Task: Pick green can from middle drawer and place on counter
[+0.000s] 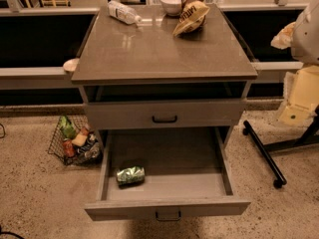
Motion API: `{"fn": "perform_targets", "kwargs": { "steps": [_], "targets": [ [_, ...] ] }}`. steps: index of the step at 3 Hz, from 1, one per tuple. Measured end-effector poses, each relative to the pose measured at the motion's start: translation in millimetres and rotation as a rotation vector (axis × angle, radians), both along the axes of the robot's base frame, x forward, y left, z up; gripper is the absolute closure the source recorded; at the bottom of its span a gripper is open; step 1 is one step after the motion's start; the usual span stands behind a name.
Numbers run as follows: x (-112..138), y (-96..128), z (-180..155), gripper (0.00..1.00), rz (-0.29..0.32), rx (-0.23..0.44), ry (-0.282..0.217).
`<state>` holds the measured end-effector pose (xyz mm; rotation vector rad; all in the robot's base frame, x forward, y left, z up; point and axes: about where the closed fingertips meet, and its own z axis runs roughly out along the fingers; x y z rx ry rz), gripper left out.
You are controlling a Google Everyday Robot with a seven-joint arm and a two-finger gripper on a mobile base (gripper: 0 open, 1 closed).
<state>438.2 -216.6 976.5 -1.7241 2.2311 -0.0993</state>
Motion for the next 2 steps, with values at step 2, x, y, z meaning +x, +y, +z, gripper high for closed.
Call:
{"fn": "perform_targets", "kwargs": {
  "steps": [2],
  "targets": [
    [1, 10, -15, 0.0, 0.055, 0.031, 0.025]
  ]
}}
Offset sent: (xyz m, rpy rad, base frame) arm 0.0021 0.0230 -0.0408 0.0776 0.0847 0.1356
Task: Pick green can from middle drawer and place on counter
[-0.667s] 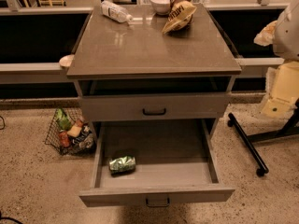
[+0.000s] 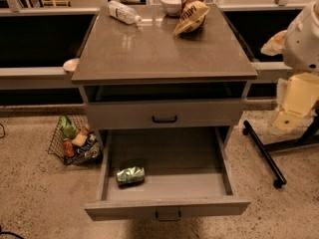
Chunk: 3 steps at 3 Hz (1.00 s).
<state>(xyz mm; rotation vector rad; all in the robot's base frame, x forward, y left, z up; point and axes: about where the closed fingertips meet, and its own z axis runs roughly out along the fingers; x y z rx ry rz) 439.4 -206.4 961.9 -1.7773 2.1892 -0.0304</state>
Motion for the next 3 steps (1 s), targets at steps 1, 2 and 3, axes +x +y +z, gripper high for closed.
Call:
{"fn": "perform_targets", "kwargs": {
  "steps": [1, 2, 3],
  "targets": [
    [-1, 25, -38, 0.0, 0.072, 0.066, 0.023],
    [-1, 64, -95, 0.0, 0.107, 0.101, 0.027],
    [-1, 64, -95, 0.0, 0.107, 0.101, 0.027]
  ]
}}
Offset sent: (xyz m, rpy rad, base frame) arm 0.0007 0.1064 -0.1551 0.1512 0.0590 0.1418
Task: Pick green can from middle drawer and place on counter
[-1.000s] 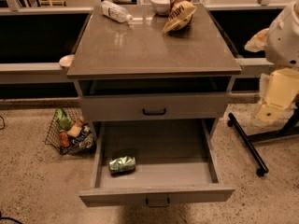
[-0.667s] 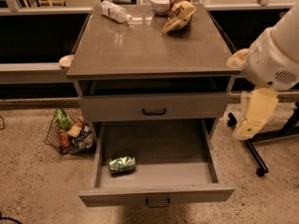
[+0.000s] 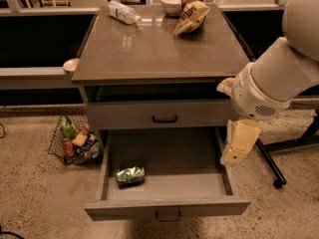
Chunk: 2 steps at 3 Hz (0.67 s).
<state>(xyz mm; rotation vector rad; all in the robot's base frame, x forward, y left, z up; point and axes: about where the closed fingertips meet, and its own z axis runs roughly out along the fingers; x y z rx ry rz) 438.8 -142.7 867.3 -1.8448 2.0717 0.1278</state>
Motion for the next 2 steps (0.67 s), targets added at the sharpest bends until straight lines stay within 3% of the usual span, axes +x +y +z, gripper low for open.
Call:
{"fn": "perform_targets", "kwargs": {
  "steps": [1, 2],
  "targets": [
    [4, -2, -5, 0.0, -0.02, 0.019, 0.004],
    [12, 6, -52, 0.0, -0.034, 0.067, 0.037]
  ]
}}
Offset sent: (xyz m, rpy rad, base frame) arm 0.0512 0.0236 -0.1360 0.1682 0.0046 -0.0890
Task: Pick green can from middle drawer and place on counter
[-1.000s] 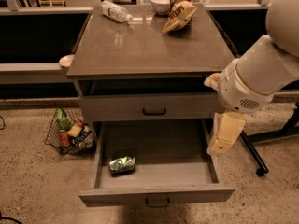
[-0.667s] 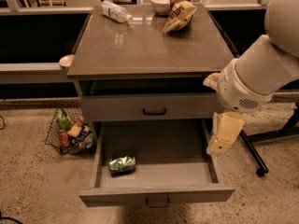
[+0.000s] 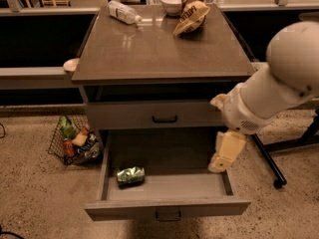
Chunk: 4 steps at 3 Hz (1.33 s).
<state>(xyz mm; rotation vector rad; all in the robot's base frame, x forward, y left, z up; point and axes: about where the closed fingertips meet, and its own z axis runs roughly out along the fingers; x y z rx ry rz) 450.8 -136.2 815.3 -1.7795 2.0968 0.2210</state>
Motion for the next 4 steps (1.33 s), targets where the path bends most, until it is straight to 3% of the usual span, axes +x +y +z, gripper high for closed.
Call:
{"fn": "perform_targets", "kwargs": {
  "steps": [2, 3, 4],
  "targets": [
    [43, 49, -110, 0.0, -0.035, 0.154, -0.014],
    [74, 85, -160, 0.0, -0.058, 0.26, -0.013],
    [74, 85, -160, 0.0, -0.058, 0.26, -0.013]
  ]
}}
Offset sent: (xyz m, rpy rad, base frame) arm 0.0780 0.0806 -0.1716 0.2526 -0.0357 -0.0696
